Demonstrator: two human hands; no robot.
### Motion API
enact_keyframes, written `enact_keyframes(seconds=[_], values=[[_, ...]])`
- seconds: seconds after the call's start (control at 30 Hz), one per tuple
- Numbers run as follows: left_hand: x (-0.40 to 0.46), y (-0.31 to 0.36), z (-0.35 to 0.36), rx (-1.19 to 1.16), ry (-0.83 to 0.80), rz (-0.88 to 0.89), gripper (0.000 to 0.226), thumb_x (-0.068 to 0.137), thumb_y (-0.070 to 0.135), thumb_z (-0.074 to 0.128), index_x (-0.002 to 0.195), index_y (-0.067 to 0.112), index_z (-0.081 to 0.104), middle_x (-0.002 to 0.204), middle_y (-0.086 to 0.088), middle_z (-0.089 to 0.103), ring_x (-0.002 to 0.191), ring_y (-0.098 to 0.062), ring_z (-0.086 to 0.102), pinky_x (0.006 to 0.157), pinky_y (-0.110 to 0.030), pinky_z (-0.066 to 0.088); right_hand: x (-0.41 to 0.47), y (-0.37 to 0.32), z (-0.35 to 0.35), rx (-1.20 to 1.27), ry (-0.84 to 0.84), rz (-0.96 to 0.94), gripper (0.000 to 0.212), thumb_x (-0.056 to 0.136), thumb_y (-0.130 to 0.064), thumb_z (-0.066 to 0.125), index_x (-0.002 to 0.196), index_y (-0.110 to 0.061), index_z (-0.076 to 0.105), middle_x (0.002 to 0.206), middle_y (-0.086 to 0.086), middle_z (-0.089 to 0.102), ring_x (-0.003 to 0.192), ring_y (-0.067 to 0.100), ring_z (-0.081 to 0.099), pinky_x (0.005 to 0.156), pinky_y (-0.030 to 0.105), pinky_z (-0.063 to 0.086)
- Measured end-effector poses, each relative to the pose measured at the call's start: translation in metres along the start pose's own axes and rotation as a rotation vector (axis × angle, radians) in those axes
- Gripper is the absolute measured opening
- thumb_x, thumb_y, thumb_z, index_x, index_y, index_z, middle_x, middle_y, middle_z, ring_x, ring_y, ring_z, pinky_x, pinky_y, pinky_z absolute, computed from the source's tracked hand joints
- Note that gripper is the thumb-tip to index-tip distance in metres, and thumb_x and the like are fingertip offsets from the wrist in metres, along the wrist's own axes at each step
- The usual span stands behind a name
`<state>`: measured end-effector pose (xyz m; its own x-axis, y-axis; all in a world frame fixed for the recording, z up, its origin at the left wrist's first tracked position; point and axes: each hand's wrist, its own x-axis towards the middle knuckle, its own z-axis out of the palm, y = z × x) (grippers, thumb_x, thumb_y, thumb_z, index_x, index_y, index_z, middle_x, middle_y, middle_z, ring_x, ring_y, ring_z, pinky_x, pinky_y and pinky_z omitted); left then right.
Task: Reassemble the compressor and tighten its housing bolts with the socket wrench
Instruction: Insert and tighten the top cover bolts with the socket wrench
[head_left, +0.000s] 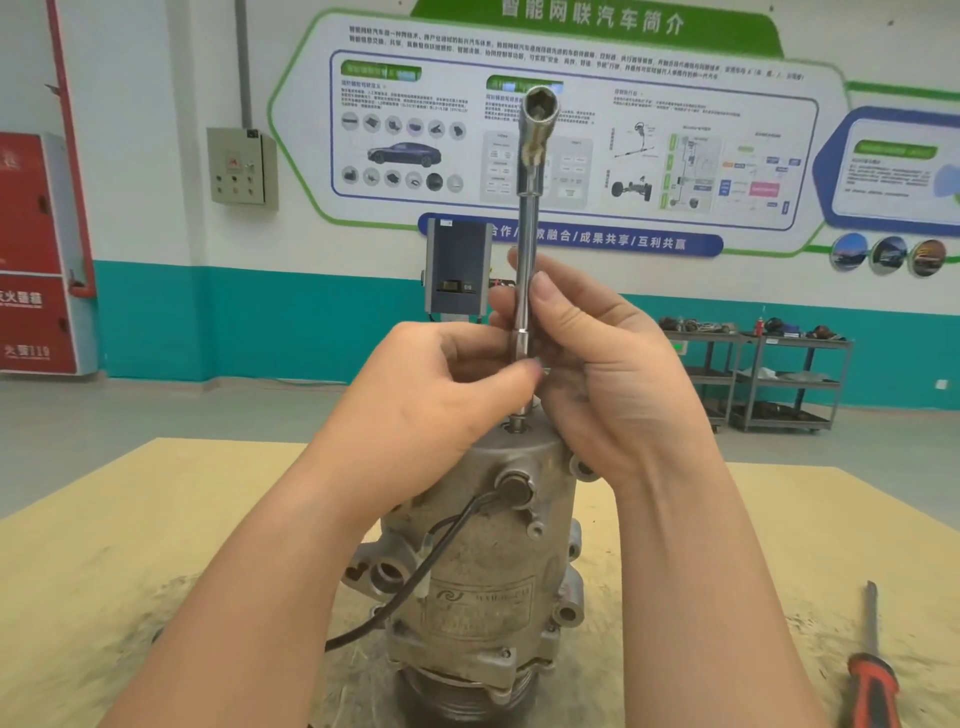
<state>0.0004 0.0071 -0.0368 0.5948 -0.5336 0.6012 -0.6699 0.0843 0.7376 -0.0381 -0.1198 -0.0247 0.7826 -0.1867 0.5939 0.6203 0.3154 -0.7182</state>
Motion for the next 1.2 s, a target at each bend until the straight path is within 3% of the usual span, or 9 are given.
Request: enact_keyframes(seconds=[0.07, 0.2, 0.43, 0.53, 0.67, 0.77, 0.93, 1.1, 1.2], values=[[0.0015, -0.0006, 0.0022, 0.022, 0.041, -0.006, 0.014, 0.08, 0.025, 0.077, 0.094, 0.023, 0.078, 0.086, 0.009, 0.077, 0.086, -0.005, 0.072, 0.082, -0.021, 0.055, 0.0009, 0.0002, 0.0003, 0.074, 0.04, 0.001, 0.021, 0.064, -0.01, 0.067, 0.085, -0.013, 0.07, 0.071, 0.008, 0.072, 0.066, 0.014, 0.069, 0.069, 0.032, 0.058], [0.0039, -0.002, 0.007, 0.157, 0.202, 0.01, 0.021, 0.068, 0.034, 0.085, 0.084, 0.03, 0.072, 0.071, 0.011, 0.073, 0.066, -0.002, 0.069, 0.069, -0.021, 0.053, 0.0031, 0.001, 0.001, 0.013, 0.135, -0.024, 0.02, 0.055, -0.014, 0.074, 0.074, -0.019, 0.072, 0.072, 0.005, 0.071, 0.068, 0.013, 0.067, 0.085, 0.039, 0.048], [0.0015, -0.0012, 0.0003, 0.017, 0.025, 0.004, 0.015, 0.087, 0.01, 0.068, 0.095, 0.02, 0.076, 0.086, 0.007, 0.077, 0.088, -0.006, 0.073, 0.086, -0.026, 0.055, 0.0019, 0.0023, -0.0006, -0.193, -0.003, 0.02, 0.022, 0.095, -0.024, 0.051, 0.093, -0.012, 0.07, 0.081, 0.006, 0.075, 0.074, 0.016, 0.07, 0.076, 0.036, 0.056], [0.0021, -0.0014, 0.002, 0.019, 0.03, -0.007, 0.011, 0.085, 0.019, 0.072, 0.094, 0.022, 0.076, 0.087, 0.008, 0.077, 0.089, -0.005, 0.072, 0.086, -0.023, 0.055, 0.0008, 0.0026, 0.002, -0.172, 0.025, 0.009, 0.02, 0.085, -0.027, 0.059, 0.085, -0.013, 0.073, 0.075, 0.004, 0.073, 0.071, 0.017, 0.068, 0.085, 0.047, 0.053], [0.0039, -0.0023, 0.0058, 0.097, 0.192, -0.025, 0.02, 0.066, 0.038, 0.084, 0.079, 0.028, 0.072, 0.074, 0.01, 0.074, 0.071, -0.005, 0.07, 0.067, -0.018, 0.053, 0.0014, 0.0026, 0.0053, -0.167, 0.168, -0.025, 0.024, 0.059, -0.03, 0.074, 0.078, -0.015, 0.07, 0.069, 0.0, 0.07, 0.077, 0.018, 0.063, 0.104, 0.064, 0.038], [0.0033, -0.0016, 0.0053, 0.071, 0.181, -0.032, 0.014, 0.072, 0.029, 0.082, 0.082, 0.025, 0.073, 0.071, 0.005, 0.075, 0.072, -0.013, 0.071, 0.071, -0.022, 0.052, 0.0016, 0.0019, 0.0067, -0.164, 0.192, -0.039, 0.024, 0.062, -0.031, 0.073, 0.079, -0.014, 0.069, 0.069, 0.0, 0.07, 0.072, 0.014, 0.064, 0.099, 0.059, 0.045], [0.0001, 0.0006, 0.0014, -0.01, 0.053, -0.007, 0.012, 0.086, 0.015, 0.068, 0.089, 0.021, 0.078, 0.082, 0.008, 0.077, 0.088, -0.005, 0.072, 0.08, -0.015, 0.051, 0.0007, 0.004, 0.0067, -0.272, 0.112, -0.058, 0.02, 0.096, -0.019, 0.056, 0.085, -0.016, 0.072, 0.073, 0.0, 0.072, 0.067, 0.015, 0.067, 0.068, 0.035, 0.054], [0.0027, -0.0029, 0.0058, 0.027, 0.175, 0.035, 0.014, 0.073, 0.033, 0.08, 0.084, 0.024, 0.077, 0.077, 0.009, 0.076, 0.079, -0.006, 0.072, 0.079, -0.026, 0.056, -0.0004, 0.0024, 0.0086, -0.246, 0.211, -0.109, 0.004, 0.08, -0.015, 0.071, 0.076, -0.015, 0.071, 0.071, 0.006, 0.072, 0.071, 0.021, 0.069, 0.079, 0.046, 0.058], [0.0032, -0.0039, 0.0073, 0.103, 0.251, 0.05, 0.013, 0.072, 0.036, 0.081, 0.078, 0.025, 0.075, 0.069, 0.01, 0.074, 0.071, -0.007, 0.071, 0.073, -0.029, 0.055, -0.0028, -0.0018, 0.0062, -0.368, 0.208, -0.158, 0.004, 0.084, -0.013, 0.071, 0.082, -0.016, 0.07, 0.069, 0.001, 0.073, 0.069, 0.008, 0.069, 0.06, 0.017, 0.052]])
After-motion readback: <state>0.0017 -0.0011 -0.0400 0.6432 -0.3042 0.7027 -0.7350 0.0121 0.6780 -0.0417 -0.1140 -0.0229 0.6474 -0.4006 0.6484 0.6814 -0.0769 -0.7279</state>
